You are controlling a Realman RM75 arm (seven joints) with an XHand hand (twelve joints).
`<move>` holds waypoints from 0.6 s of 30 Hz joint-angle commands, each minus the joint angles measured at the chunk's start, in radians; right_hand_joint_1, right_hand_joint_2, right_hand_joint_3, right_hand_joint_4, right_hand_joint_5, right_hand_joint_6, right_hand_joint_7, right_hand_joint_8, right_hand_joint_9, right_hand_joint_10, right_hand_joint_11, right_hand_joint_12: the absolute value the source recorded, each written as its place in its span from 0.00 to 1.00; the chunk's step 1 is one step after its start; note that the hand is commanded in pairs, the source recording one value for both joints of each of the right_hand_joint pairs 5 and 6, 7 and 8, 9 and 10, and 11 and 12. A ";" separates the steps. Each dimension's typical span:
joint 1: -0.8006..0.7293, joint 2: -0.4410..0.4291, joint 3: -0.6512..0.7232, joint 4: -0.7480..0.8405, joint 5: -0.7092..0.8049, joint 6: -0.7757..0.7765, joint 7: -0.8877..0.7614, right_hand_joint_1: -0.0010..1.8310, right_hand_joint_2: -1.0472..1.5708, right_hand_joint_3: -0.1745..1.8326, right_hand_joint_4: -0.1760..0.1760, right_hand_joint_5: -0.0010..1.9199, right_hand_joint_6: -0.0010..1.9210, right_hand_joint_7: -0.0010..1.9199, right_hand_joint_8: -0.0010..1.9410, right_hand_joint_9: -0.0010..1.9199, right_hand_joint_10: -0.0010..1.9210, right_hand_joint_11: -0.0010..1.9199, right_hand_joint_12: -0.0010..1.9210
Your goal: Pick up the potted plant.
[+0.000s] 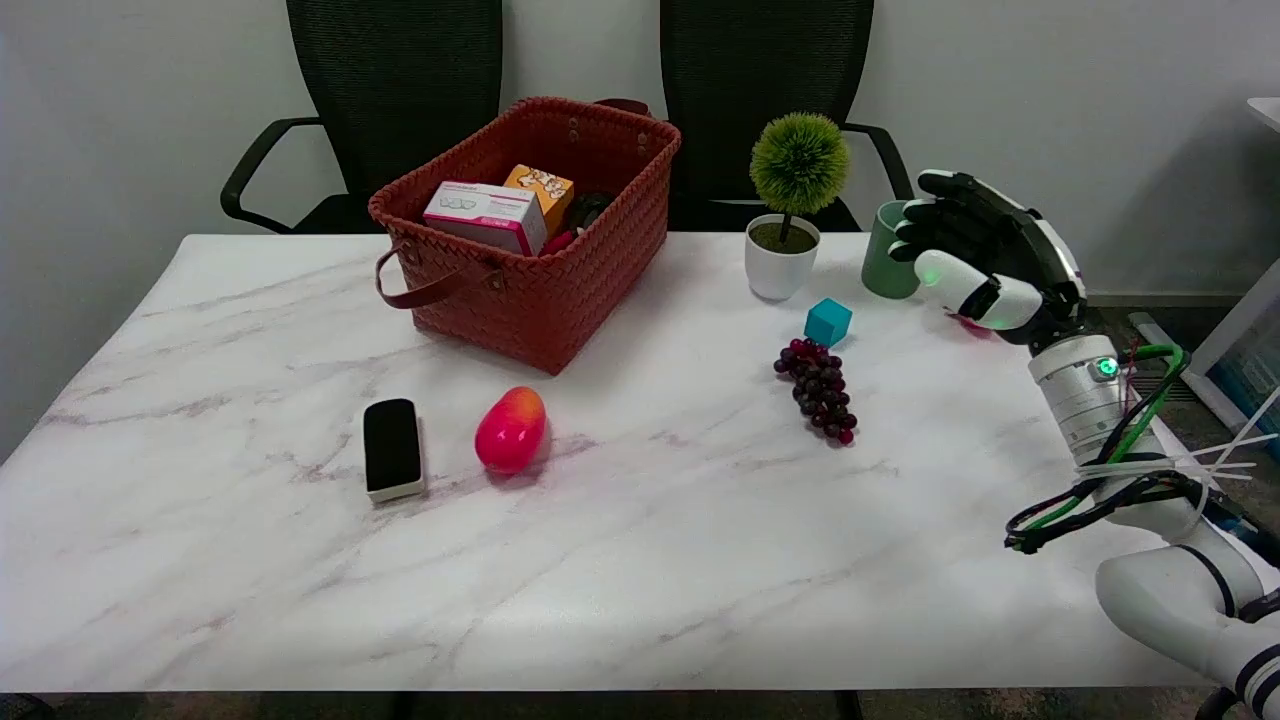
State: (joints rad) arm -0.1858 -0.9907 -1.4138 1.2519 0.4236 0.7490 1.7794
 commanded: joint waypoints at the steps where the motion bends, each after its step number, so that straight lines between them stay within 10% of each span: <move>1: 0.029 0.025 -0.047 -0.130 0.039 0.064 0.004 0.64 0.48 0.53 0.50 0.29 0.29 0.39 0.39 0.40 0.40 0.44 0.44; 18: 0.399 0.057 -0.340 -0.419 0.031 -0.082 -0.002 0.63 0.40 0.54 0.50 0.27 0.27 0.36 0.36 0.38 0.38 0.40 0.40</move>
State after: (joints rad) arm -0.1099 -0.9600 -1.4778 1.1165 0.4528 0.7548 1.7801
